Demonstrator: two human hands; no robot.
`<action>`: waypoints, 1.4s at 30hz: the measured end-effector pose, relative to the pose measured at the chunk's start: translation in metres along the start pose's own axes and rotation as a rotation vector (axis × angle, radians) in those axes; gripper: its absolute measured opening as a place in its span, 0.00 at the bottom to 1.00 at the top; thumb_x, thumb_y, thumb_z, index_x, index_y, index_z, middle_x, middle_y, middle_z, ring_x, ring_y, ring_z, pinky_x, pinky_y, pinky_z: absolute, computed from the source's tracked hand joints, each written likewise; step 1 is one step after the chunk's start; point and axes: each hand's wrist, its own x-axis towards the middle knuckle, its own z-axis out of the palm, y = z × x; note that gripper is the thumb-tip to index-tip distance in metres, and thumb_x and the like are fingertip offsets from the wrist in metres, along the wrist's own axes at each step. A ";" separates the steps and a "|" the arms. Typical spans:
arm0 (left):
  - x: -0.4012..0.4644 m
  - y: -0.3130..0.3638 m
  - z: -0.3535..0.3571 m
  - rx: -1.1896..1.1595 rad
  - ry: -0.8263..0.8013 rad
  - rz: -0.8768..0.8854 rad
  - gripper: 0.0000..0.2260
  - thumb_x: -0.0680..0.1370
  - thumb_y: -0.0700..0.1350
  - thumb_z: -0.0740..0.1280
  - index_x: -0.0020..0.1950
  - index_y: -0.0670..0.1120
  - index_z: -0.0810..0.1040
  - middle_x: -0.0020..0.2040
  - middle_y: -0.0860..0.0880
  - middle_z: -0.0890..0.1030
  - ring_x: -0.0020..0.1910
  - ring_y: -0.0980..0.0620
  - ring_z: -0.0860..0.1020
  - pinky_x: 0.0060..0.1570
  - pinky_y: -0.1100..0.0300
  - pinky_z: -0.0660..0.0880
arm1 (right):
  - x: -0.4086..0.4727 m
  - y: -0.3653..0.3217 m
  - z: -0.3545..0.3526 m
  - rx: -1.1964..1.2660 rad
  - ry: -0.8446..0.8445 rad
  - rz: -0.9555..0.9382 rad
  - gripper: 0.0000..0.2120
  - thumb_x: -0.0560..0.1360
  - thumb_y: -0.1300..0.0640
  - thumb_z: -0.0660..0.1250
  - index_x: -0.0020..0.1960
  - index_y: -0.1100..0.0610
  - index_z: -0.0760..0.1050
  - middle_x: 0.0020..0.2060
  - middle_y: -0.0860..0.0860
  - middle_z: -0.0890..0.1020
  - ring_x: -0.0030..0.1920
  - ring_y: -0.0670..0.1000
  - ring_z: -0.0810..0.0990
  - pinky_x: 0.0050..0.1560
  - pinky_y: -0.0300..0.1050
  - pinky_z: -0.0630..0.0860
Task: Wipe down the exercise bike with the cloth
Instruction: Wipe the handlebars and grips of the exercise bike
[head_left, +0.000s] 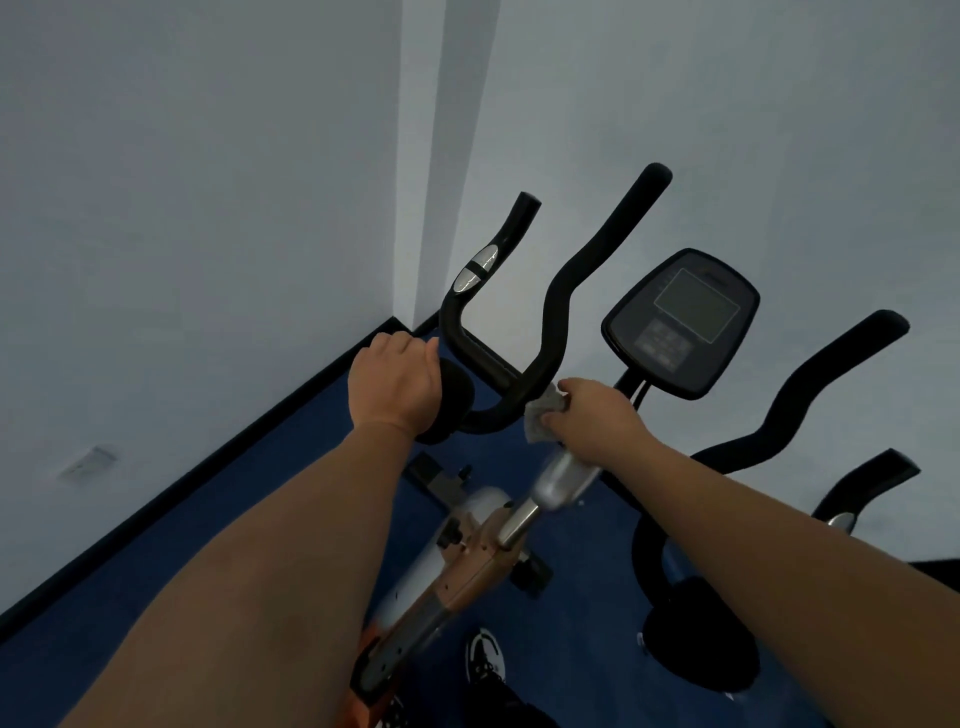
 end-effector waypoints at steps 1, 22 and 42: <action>0.000 0.000 -0.001 0.002 -0.011 -0.006 0.22 0.82 0.49 0.50 0.34 0.42 0.74 0.36 0.43 0.78 0.37 0.41 0.74 0.35 0.51 0.68 | 0.004 -0.002 0.004 -0.016 -0.007 0.009 0.13 0.78 0.51 0.67 0.55 0.60 0.79 0.47 0.54 0.82 0.49 0.55 0.81 0.48 0.48 0.78; -0.008 0.034 -0.023 0.111 -0.229 -0.329 0.20 0.84 0.51 0.50 0.48 0.42 0.77 0.48 0.44 0.78 0.49 0.42 0.74 0.46 0.48 0.72 | 0.003 0.028 0.031 0.218 0.191 -0.314 0.09 0.82 0.53 0.63 0.53 0.58 0.79 0.45 0.53 0.84 0.46 0.52 0.82 0.51 0.54 0.79; 0.002 0.053 -0.012 -0.394 -0.040 -0.962 0.22 0.84 0.54 0.48 0.46 0.43 0.76 0.45 0.48 0.77 0.42 0.50 0.73 0.41 0.55 0.66 | 0.071 -0.077 0.009 -0.523 -0.141 -0.388 0.25 0.78 0.56 0.64 0.71 0.64 0.63 0.60 0.58 0.79 0.58 0.58 0.80 0.60 0.54 0.74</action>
